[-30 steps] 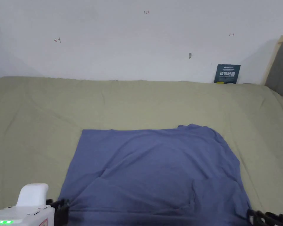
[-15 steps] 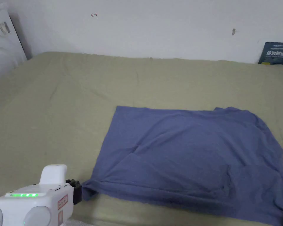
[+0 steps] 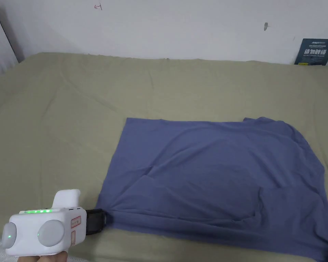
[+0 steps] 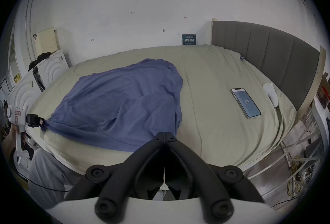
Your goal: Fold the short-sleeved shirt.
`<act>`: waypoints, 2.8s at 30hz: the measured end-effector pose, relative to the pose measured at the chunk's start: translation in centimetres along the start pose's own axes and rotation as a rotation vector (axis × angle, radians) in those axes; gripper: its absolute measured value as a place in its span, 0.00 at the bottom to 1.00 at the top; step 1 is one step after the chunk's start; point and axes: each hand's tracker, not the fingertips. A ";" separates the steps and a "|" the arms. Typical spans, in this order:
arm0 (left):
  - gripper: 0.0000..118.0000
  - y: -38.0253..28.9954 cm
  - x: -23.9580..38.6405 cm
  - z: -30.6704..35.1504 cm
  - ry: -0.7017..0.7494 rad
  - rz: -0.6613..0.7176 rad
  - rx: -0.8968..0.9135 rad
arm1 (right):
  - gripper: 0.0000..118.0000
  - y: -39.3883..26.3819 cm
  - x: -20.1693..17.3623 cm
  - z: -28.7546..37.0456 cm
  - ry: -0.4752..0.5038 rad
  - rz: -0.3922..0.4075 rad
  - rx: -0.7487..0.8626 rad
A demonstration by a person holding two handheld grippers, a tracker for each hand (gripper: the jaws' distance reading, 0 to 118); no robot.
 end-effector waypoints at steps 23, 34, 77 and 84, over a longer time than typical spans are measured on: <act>0.02 0.2 2.1 2.9 -0.033 -0.022 0.024 | 0.47 0.0 0.5 -6.2 0.075 0.033 -0.180; 0.02 1.2 2.1 3.6 -0.047 -0.042 0.036 | 0.03 1.8 1.3 -3.9 0.118 0.058 -0.146; 0.98 16.5 5.1 -5.2 -0.033 -0.036 0.027 | 1.00 15.3 0.6 -19.0 -0.053 0.017 -0.188; 0.25 9.8 2.7 -1.2 -0.023 -0.039 0.033 | 0.52 8.4 1.2 -13.1 0.026 0.004 -0.173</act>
